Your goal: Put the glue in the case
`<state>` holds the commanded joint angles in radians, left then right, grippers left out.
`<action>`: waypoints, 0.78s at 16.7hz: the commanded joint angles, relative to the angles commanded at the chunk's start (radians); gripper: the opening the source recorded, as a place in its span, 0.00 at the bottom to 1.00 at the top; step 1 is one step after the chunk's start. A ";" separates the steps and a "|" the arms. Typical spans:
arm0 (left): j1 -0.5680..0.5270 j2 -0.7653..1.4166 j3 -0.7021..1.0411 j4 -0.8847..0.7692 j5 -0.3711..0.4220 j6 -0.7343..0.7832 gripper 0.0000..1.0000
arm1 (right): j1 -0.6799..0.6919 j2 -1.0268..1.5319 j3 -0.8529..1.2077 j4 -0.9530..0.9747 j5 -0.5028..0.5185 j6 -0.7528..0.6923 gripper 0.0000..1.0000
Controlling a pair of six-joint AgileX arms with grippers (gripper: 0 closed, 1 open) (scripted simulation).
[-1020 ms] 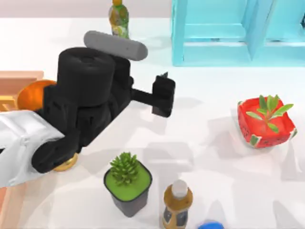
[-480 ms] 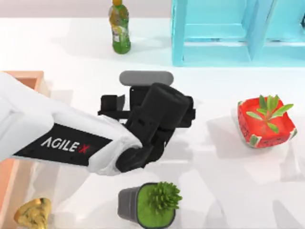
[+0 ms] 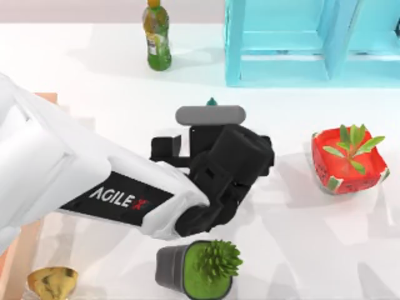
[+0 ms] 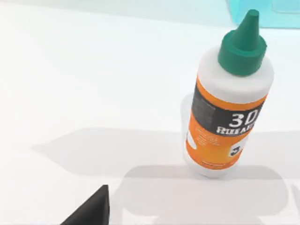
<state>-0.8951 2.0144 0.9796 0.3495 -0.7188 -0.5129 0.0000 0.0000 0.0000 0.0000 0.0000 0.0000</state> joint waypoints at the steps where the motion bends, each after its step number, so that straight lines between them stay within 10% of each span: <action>1: 0.005 -0.004 -0.003 -0.001 0.002 0.001 1.00 | 0.000 0.000 0.000 0.000 0.000 0.000 1.00; 13: 0.147 0.289 0.268 0.094 0.118 0.111 1.00 | 0.000 0.000 0.000 0.000 0.000 0.000 1.00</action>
<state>-0.7485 2.3031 1.2478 0.4437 -0.6013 -0.4016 0.0000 0.0000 0.0000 0.0000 0.0000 0.0000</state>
